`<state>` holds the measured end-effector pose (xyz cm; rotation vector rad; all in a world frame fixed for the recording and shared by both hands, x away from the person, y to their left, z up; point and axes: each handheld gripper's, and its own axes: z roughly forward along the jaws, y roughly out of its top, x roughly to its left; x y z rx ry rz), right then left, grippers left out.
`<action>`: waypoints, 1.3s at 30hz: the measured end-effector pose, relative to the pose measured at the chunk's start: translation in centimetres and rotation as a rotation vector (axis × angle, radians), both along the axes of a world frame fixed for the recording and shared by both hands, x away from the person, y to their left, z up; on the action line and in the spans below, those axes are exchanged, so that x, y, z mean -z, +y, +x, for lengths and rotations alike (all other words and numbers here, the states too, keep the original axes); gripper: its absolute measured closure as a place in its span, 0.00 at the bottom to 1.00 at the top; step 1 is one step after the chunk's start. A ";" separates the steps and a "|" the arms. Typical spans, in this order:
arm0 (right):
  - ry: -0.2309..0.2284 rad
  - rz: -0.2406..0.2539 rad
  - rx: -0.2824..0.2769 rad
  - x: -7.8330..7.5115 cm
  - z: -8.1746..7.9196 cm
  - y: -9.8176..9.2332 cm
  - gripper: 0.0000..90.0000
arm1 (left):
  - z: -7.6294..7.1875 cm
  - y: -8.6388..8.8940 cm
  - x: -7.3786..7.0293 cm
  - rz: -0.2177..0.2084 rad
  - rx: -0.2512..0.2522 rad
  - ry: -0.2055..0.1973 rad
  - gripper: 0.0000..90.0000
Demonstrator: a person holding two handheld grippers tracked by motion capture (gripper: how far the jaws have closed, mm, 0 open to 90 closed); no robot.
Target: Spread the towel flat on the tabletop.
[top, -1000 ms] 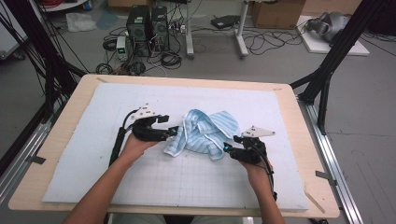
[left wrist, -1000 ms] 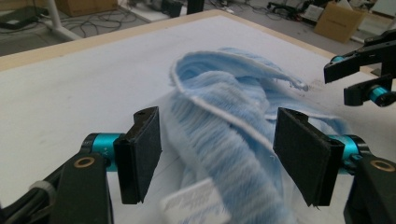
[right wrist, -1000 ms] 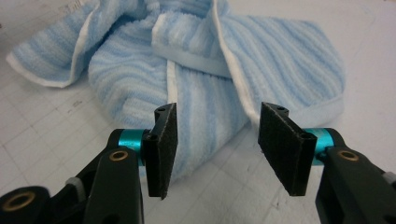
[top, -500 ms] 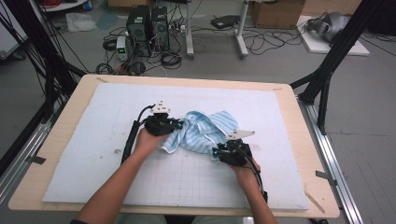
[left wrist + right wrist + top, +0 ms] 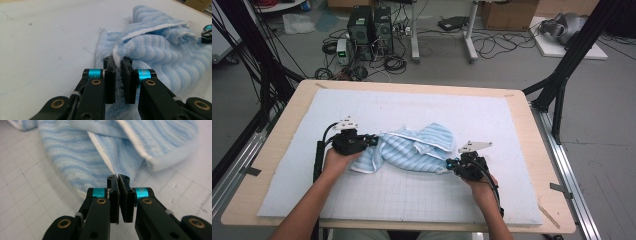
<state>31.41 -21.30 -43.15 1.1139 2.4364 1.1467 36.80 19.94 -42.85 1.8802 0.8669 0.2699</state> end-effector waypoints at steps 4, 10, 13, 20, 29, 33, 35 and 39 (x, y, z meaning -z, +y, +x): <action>0.009 -0.015 0.028 -0.1 -0.3 -0.8 0.97 | -1.5 1.0 0.4 -0.004 0.019 0.006 0.91; 0.014 -0.013 0.066 -0.2 -0.8 -1.9 0.92 | -3.0 0.8 1.0 0.004 0.027 0.013 0.81; -0.017 0.042 0.090 -0.4 -0.9 -2.3 0.75 | -2.6 0.6 0.2 -0.017 -0.036 -0.015 0.44; -0.090 0.115 0.168 -1.1 -0.9 -3.9 0.58 | -1.1 -2.6 -3.0 -0.036 0.071 -0.111 0.40; -0.080 0.125 0.171 -0.8 -0.7 -4.3 0.57 | 1.0 -9.6 -2.6 0.067 0.235 -0.073 0.42; -0.076 0.130 0.170 -0.7 -0.6 -4.3 0.57 | 1.4 -11.8 -2.0 0.127 0.281 -0.044 0.42; -0.073 0.130 0.169 -0.7 -0.6 -4.2 0.57 | 1.7 -12.5 -1.6 0.157 0.295 -0.025 0.45; -0.072 0.125 0.161 -0.6 -0.6 -4.1 0.56 | 2.5 -12.9 -1.2 0.240 0.263 0.007 0.87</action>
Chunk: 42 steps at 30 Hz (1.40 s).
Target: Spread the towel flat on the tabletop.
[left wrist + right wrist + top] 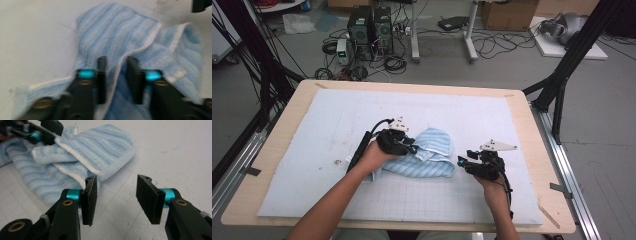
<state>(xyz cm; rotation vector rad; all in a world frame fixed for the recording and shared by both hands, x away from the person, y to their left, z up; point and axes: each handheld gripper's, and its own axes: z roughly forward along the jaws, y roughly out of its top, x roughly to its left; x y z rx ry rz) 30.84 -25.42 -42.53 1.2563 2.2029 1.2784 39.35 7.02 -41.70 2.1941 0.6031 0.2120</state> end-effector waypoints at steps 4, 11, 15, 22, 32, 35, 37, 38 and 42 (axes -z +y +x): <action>0.005 -0.002 -0.005 0.1 0.0 0.1 0.56 | 0.8 1.4 -0.4 -0.125 -0.062 0.015 0.97; 0.013 -0.004 -0.009 0.2 -0.1 0.2 0.57 | 1.9 6.0 -2.1 -0.299 -0.271 -0.048 0.97; 0.015 -0.007 -0.015 0.3 0.0 0.4 0.56 | 2.6 8.6 -1.8 -0.298 -0.366 -0.029 0.97; 0.017 -0.005 -0.022 0.4 0.1 1.0 0.56 | 3.1 12.0 -0.5 -0.303 -0.504 -0.011 0.97; 0.003 0.011 -0.060 0.3 0.5 2.7 0.53 | 2.3 13.7 0.6 -0.316 -0.534 -0.029 0.57; 0.004 0.009 -0.079 0.1 0.7 3.8 0.52 | 1.6 14.1 0.2 -0.334 -0.510 -0.052 0.54; -0.002 0.006 -0.099 0.0 1.0 4.6 0.52 | 1.1 14.4 0.1 -0.337 -0.493 -0.059 0.54; -0.009 0.004 -0.106 0.0 1.2 5.1 0.52 | 0.9 14.6 0.1 -0.341 -0.488 -0.062 0.53; -0.008 0.019 -0.126 -0.4 2.3 7.1 0.53 | 0.2 15.5 0.2 -0.339 -0.473 -0.069 0.53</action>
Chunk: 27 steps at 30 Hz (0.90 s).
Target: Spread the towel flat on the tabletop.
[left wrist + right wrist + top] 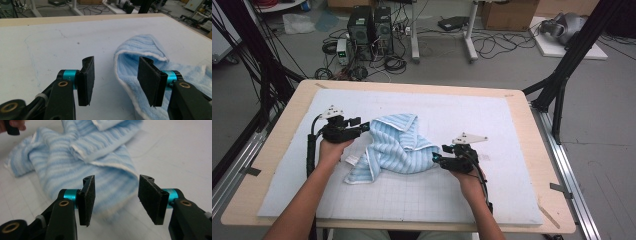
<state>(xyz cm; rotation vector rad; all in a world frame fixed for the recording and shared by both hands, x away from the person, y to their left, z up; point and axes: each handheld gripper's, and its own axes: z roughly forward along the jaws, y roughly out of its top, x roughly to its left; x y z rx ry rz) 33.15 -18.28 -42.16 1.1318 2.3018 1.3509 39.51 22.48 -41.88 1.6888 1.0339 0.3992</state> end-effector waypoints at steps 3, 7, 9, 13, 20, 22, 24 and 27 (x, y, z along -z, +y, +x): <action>-0.003 0.009 -0.017 -0.4 1.0 1.9 0.53 | -0.6 0.5 -0.2 -0.009 0.011 -0.014 0.52; 0.015 0.004 -0.058 -0.5 2.3 5.0 0.55 | -1.5 1.1 -0.1 0.005 0.012 -0.035 0.52; 0.022 -0.017 -0.085 -0.3 2.7 6.8 0.56 | -1.9 1.5 0.1 0.003 0.006 -0.038 0.52; 0.033 -0.154 -0.108 0.7 3.7 9.3 0.75 | -2.7 2.2 0.4 -0.009 0.012 -0.035 0.52; -0.065 -0.241 -0.036 -0.8 4.1 6.8 0.95 | -3.4 2.7 0.7 -0.021 0.022 -0.034 0.53; -0.066 -0.226 0.024 -1.5 4.5 5.0 0.95 | -3.4 2.5 0.7 -0.019 0.029 -0.035 0.53; -0.062 -0.211 0.076 -1.9 4.9 3.2 0.95 | -3.4 2.3 0.7 -0.011 0.039 -0.034 0.53; -0.060 -0.192 0.142 -2.2 5.8 1.0 0.95 | -3.4 1.8 0.8 -0.009 0.057 -0.027 0.53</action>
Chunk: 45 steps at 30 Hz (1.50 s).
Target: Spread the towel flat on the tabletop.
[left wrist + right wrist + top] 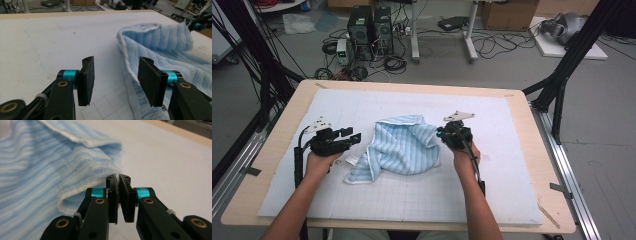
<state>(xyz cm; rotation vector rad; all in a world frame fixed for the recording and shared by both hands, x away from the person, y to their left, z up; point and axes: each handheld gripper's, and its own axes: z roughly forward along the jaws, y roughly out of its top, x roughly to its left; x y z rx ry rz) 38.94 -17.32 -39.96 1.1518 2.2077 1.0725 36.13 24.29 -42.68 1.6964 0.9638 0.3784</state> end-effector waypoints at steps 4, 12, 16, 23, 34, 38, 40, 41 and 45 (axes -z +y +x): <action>0.014 0.000 0.082 -0.2 1.5 -2.1 0.95 | 0.0 -0.7 0.0 -0.003 0.025 0.009 0.53; 0.056 -0.021 0.257 -0.1 3.8 -4.7 0.94 | 0.3 -2.7 -0.1 -0.006 0.095 0.044 0.46; 0.041 0.033 0.234 0.0 2.8 -4.9 0.73 | 0.0 -4.1 -0.2 0.038 0.171 0.055 0.43; 0.021 0.082 0.147 0.6 -0.8 -6.1 0.65 | -0.6 -5.7 0.4 0.152 0.221 0.071 0.43; 0.033 0.115 0.041 1.9 -4.7 -6.5 0.60 | -0.6 -6.6 1.1 0.272 0.265 0.062 0.85; 0.041 0.143 -0.032 2.6 -5.8 -6.2 0.60 | -0.7 -6.2 0.3 0.129 0.293 0.014 0.90; 0.044 0.131 -0.089 2.7 -6.3 -5.6 0.60 | -0.7 -5.9 -0.3 0.054 0.300 -0.014 0.90; 0.046 0.126 -0.120 2.7 -6.6 -5.3 0.60 | -0.6 -5.9 -0.6 0.030 0.296 -0.023 0.90; 0.055 0.091 -0.216 3.2 -7.2 -3.8 0.60 | -0.3 -6.1 -1.3 -0.008 0.275 -0.046 0.90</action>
